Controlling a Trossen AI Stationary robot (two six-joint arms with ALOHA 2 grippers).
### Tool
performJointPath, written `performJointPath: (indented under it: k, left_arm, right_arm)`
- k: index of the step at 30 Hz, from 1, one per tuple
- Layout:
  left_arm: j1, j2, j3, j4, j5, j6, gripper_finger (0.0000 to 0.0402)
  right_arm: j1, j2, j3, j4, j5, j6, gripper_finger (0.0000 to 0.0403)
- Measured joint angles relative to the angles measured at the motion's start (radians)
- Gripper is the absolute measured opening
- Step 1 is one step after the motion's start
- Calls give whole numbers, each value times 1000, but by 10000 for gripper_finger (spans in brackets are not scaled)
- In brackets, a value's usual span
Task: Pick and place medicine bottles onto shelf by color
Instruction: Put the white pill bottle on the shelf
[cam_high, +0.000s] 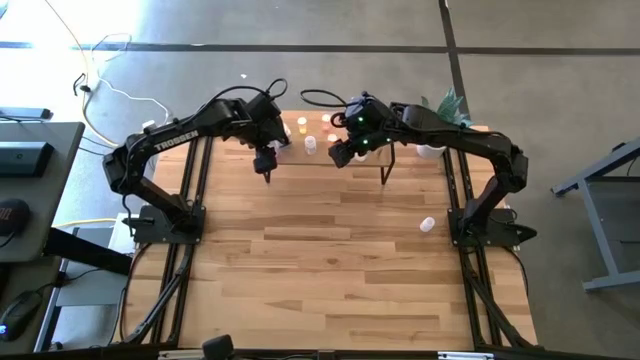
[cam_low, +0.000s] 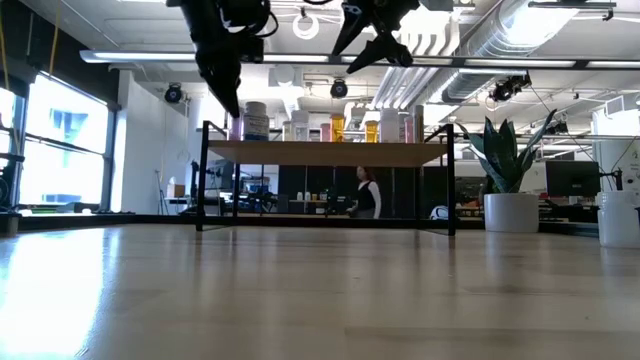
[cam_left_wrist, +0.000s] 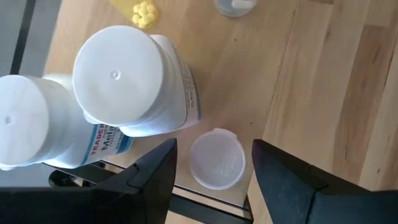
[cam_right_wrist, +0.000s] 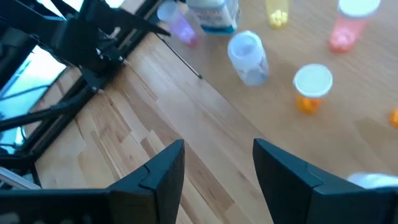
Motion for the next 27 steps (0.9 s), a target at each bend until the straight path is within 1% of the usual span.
performJointPath:
  k: [12,21,23,25,27]
  left_arm:
    - [-6,-69,0,-1,2,-7,200]
    - [-11,-167,0,-1,3,-37,200]
    - [-16,-193,0,-1,4,-50,200]
    - [-23,-221,0,-1,18,-64,200]
    - [-26,-247,0,-1,73,-81,200]
  right_arm:
    - [-22,-9,0,-70,-1,-24,181]
    - [-9,-32,0,-182,-3,-17,181]
    - [4,-34,0,-209,-3,-41,181]
    - [22,-34,0,-249,-2,-87,181]
    - [44,-34,0,-280,-3,-116,181]
